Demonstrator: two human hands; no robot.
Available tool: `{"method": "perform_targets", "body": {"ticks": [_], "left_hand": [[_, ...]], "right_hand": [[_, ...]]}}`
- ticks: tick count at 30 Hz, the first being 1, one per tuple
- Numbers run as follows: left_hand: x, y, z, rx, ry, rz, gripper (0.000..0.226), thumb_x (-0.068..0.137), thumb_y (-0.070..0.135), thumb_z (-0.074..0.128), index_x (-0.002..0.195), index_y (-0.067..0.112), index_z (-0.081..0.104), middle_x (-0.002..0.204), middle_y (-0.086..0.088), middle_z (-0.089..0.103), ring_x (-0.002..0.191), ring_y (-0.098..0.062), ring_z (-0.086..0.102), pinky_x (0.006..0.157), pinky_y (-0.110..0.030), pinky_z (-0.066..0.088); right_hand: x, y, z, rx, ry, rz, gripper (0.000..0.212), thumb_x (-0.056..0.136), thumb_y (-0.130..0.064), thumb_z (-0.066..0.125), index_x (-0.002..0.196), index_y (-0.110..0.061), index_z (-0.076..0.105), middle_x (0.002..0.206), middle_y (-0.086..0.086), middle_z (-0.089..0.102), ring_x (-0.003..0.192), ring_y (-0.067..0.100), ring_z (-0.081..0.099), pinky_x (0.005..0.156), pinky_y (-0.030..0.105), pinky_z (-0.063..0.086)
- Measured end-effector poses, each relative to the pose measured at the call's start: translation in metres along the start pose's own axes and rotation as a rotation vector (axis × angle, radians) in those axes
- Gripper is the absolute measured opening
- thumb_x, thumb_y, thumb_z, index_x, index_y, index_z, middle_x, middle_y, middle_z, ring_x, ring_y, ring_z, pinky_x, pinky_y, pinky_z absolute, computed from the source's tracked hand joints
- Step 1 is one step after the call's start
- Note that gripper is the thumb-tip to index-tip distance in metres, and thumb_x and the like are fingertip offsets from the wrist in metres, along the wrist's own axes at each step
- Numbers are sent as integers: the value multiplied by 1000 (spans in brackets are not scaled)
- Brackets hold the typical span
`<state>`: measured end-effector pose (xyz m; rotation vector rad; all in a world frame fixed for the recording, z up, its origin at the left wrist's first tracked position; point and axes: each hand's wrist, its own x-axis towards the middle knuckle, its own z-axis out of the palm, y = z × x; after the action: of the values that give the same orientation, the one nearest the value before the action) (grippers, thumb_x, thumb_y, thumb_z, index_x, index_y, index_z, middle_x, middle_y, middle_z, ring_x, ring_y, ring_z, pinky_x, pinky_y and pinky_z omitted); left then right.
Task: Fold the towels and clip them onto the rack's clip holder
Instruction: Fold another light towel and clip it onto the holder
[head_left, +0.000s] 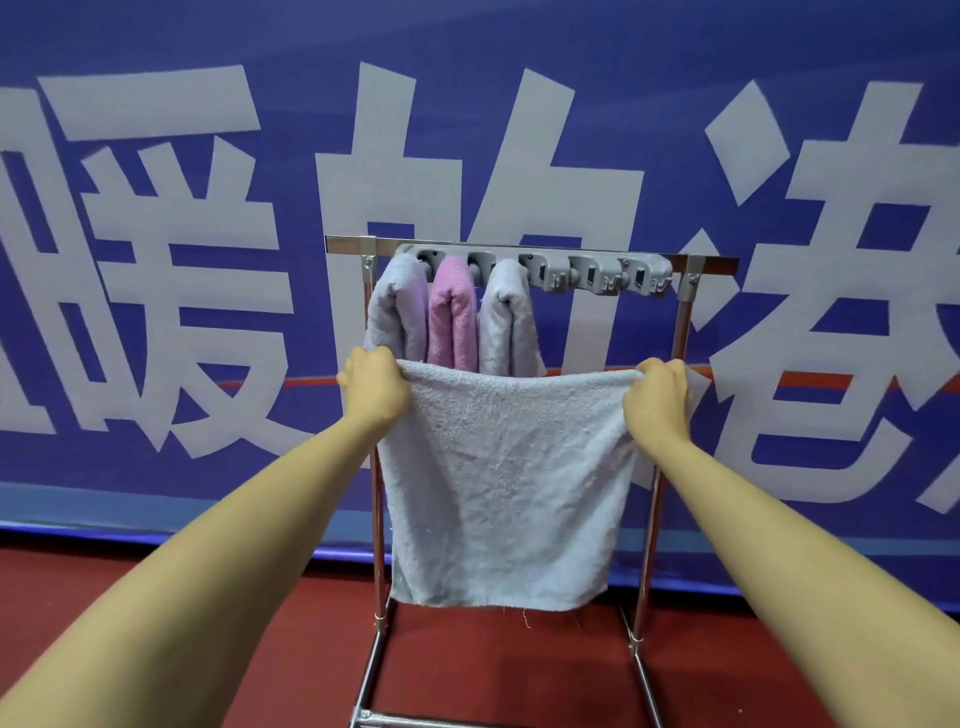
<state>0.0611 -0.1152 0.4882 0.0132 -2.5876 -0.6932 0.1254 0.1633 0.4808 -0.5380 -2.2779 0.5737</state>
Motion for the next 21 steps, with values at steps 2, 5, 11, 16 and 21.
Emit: {"method": "perform_targets", "body": {"ticks": [2,5,11,16,21], "left_hand": [[1,-2,-1,87,40,38,19,84,-3,41,91,0,59,109,-23,51,100,-41,48,85,-43,38],[7,-4,-4,241,107,55,15,87,1,46,91,0,61,111,-18,49,102,-36,45,85,-39,37],[18,-2,-15,280,108,146,19,79,-6,43,70,11,44,83,-14,62,69,-30,43,76,-35,28],[25,4,-28,254,143,177,15,84,-5,44,80,9,45,88,-16,61,73,-31,43,78,-36,30],[24,8,-30,304,111,179,13,87,-3,46,96,5,49,103,-20,58,92,-38,54,84,-39,33]], "right_hand": [[1,-1,-4,-119,21,-57,20,91,-2,50,108,-1,61,113,19,52,101,34,52,87,41,46],[3,-1,-7,-221,113,-141,15,88,-4,54,100,-7,63,112,14,49,102,31,45,91,38,36],[21,-14,-20,103,51,12,20,91,-3,46,93,-8,66,102,10,60,82,26,54,62,32,39],[30,-25,-34,206,29,-30,23,88,7,42,100,2,61,104,14,57,86,25,50,68,32,39],[31,-24,-31,42,-101,-151,31,87,-3,47,117,2,56,123,18,39,107,34,47,85,38,43]]}}
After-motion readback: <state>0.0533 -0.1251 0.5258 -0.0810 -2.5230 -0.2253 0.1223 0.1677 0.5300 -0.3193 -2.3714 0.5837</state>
